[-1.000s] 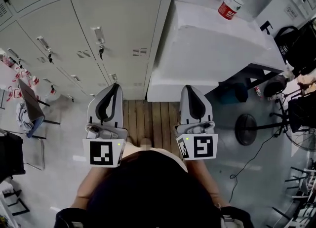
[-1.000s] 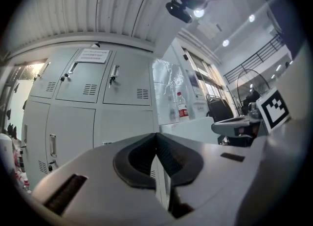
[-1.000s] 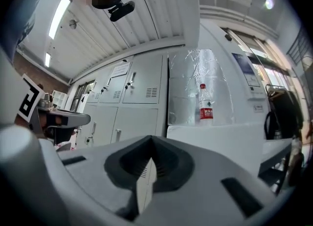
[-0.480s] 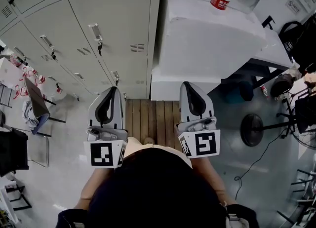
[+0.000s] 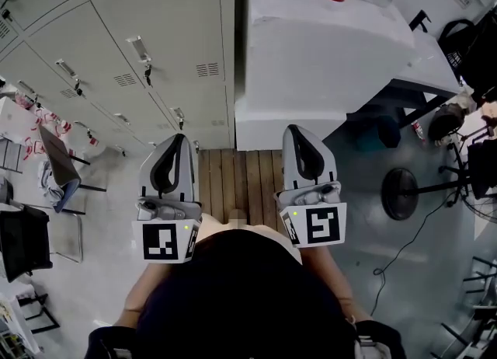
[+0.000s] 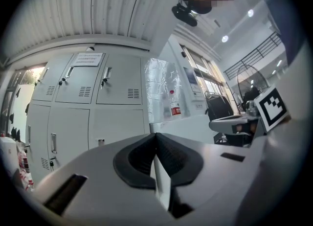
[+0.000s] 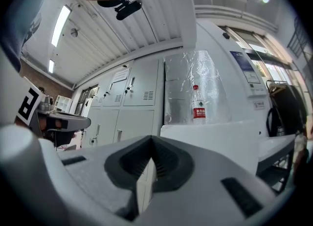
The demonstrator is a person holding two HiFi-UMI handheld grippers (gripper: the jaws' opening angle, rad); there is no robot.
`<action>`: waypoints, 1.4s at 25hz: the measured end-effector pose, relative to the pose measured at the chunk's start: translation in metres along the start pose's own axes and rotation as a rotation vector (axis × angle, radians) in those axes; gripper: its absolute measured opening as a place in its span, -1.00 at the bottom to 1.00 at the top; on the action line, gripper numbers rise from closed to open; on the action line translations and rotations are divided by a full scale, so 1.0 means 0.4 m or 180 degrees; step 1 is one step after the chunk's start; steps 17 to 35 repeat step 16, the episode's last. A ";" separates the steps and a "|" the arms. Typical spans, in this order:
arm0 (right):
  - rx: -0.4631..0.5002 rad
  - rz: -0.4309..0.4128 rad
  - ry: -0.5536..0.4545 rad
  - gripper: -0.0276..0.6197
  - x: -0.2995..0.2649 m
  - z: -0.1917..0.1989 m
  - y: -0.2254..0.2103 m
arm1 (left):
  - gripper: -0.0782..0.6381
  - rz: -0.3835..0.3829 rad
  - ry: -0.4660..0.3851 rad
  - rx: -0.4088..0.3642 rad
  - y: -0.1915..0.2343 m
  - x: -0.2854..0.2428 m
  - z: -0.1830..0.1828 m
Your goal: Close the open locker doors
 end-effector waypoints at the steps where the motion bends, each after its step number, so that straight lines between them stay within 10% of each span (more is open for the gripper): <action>1: -0.0022 0.0030 -0.0002 -0.91 0.003 0.001 -0.005 | -0.78 0.0010 0.0002 0.0000 -0.003 -0.001 0.000; 35: -0.0123 0.0175 -0.0060 -0.91 0.018 0.026 0.010 | -0.78 -0.0007 0.0009 -0.0007 0.000 0.010 0.026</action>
Point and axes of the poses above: the fingertips, and each gripper's own axes: x backward along the fingers, y to its left, z out of its underside, the point moved 9 cm from there along x, backward along the fingers, and after that the axes turned 12 degrees about -y, right-handed, at the moved point
